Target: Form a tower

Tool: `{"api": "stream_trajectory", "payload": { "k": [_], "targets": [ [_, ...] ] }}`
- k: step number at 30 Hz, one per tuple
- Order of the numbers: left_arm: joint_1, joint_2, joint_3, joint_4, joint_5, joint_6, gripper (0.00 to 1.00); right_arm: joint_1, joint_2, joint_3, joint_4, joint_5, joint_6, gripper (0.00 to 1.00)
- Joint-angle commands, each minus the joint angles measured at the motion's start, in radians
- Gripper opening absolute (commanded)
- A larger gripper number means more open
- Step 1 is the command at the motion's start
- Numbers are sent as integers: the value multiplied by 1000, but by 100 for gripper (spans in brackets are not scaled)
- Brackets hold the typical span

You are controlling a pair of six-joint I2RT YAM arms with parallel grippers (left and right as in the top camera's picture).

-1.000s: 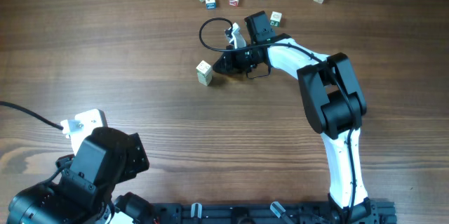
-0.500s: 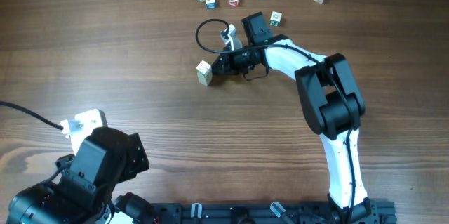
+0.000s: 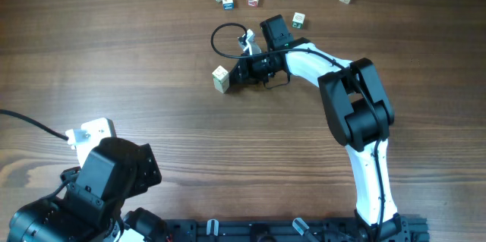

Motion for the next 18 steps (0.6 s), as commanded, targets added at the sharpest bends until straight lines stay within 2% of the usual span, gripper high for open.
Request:
{"api": "stream_trajectory", "payload": {
  "k": [1, 18],
  "targets": [
    [5, 0, -2, 3, -20, 12, 100, 5, 17, -9, -11, -20, 0, 4],
    [5, 0, -2, 3, -20, 12, 100, 19, 17, -9, -46, -21, 7, 4]
  ]
}}
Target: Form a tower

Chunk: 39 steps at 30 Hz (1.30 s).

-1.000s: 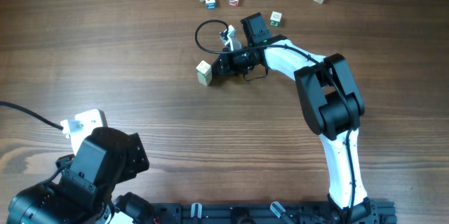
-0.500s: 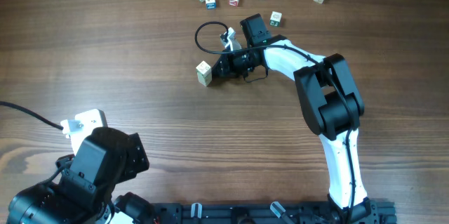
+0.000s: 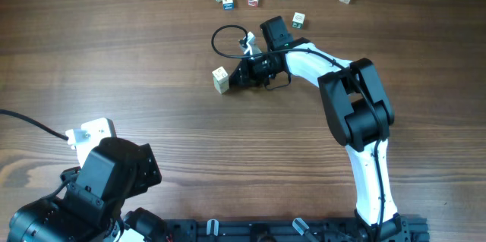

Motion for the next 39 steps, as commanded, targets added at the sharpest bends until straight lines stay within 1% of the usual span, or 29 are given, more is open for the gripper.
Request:
{"api": "stream_trajectory", "payload": {
  "k": [1, 39],
  "targets": [
    [5, -1, -2, 3, -20, 12, 100, 18, 17, -9, -2, -21, 4, 4],
    [5, -1, -2, 3, -20, 12, 100, 42, 17, -9, -25, -24, 24, 4]
  ]
}}
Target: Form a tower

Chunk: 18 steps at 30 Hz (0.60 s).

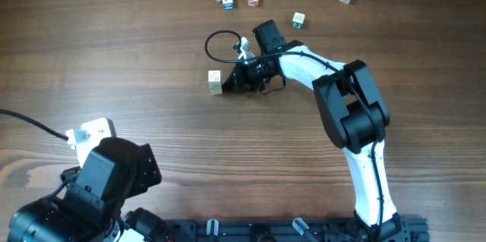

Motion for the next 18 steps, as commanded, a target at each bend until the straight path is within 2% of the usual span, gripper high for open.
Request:
{"api": "stream_trajectory", "payload": {
  "k": [1, 18],
  "targets": [
    [5, -1, -2, 3, -20, 12, 100, 6, 17, -9, -2, -24, 7, 4],
    [5, -1, -2, 3, -20, 12, 100, 13, 17, -9, -8, -20, 10, 4]
  ]
}}
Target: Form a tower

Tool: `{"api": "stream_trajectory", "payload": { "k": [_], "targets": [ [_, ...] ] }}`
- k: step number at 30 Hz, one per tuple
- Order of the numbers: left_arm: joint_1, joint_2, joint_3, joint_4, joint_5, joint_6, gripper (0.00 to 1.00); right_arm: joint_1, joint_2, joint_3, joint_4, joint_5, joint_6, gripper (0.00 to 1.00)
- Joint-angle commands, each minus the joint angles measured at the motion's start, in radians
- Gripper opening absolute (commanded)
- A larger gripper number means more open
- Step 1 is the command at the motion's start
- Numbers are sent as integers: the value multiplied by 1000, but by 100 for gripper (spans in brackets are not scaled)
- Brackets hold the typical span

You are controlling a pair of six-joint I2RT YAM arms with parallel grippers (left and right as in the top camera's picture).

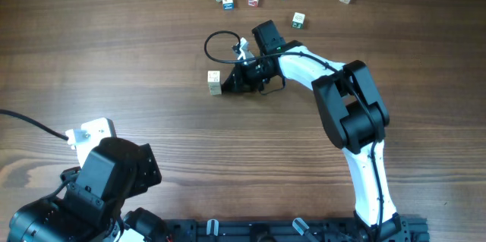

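Observation:
A pale wooden block stands on the table left of centre. It looks taller than one cube, with a white lettered top over a tan side, but I cannot tell whether it is two stacked. My right gripper reaches in from the right, its dark fingertips right at the block's right side. The fingers are too dark to show whether they are open or shut. My left arm is folded at the near left corner, with its fingers hidden.
Several loose lettered cubes lie scattered along the far edge, among them a white one, a red one and a yellow one. A green-marked cube sits nearer. A black cable loop arches behind the gripper.
The block stood a little further right, with my right gripper against its right side, and it stayed there at the second moment. By the third moment block and gripper were both slightly further left and nearer. They are still there now. The left arm never moved.

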Motion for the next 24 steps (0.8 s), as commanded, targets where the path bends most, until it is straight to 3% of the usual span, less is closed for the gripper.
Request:
{"api": "stream_trajectory", "payload": {
  "k": [1, 9, 17, 24],
  "targets": [
    [5, 0, -2, 3, -20, 12, 100, 6, 17, -9, -4, -19, 6, 4],
    [5, 0, -2, 3, -20, 12, 100, 3, 15, -9, -38, 71, 34, 4],
    [5, 0, -2, 3, -20, 12, 100, 3, -98, -9, -141, 349, 46, 4],
    [5, 0, -2, 3, -20, 12, 100, 3, -283, -8, -269, 579, -179, 4]
  ]
}}
